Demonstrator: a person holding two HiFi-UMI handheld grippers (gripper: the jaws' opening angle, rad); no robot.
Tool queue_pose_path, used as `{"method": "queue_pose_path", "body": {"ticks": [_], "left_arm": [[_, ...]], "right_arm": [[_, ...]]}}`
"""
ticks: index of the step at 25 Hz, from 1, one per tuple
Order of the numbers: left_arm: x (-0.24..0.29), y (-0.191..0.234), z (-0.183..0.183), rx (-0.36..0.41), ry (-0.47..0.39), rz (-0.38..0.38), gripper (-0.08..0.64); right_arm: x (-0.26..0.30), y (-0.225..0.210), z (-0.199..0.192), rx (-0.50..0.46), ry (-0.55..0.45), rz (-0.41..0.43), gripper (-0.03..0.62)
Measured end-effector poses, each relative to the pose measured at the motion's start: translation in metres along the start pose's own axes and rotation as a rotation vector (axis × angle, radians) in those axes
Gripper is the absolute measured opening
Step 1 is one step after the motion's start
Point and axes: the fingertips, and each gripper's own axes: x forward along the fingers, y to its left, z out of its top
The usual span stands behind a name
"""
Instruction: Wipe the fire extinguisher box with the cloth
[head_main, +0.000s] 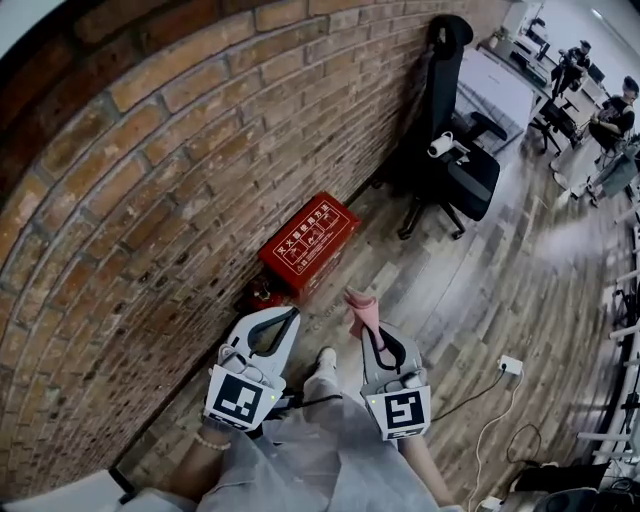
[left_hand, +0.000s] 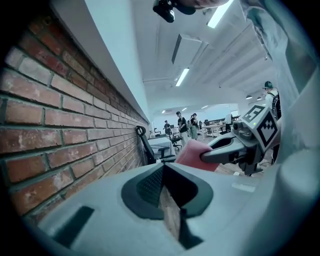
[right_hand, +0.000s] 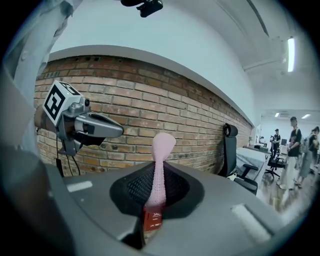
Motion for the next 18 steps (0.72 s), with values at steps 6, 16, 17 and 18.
{"method": "queue_pose_path", "body": {"ticks": [6,16,17,18], "left_arm": [[0.061,0.03,0.006,-0.064,0.008,0.058,-0.003],[0.106,0.051,-0.001,-0.104,0.061,0.132,-0.003],[0.108,0.053,-0.002,-0.099,0.07,0.133,-0.003],[0.111,0.054,-0.002,-0.097,0.075,0.133,-0.003]], "right_arm": [[0.041,-0.06,0.002,-0.019,0.015,0.042,0.028],[0.077,-0.118,-0.005,-0.064,0.03,0.09,0.028],[0.079,-0.12,-0.005,-0.062,0.029,0.093,0.028],[0.081,-0.121,-0.005,-0.055,0.029,0.094,0.028]]}}
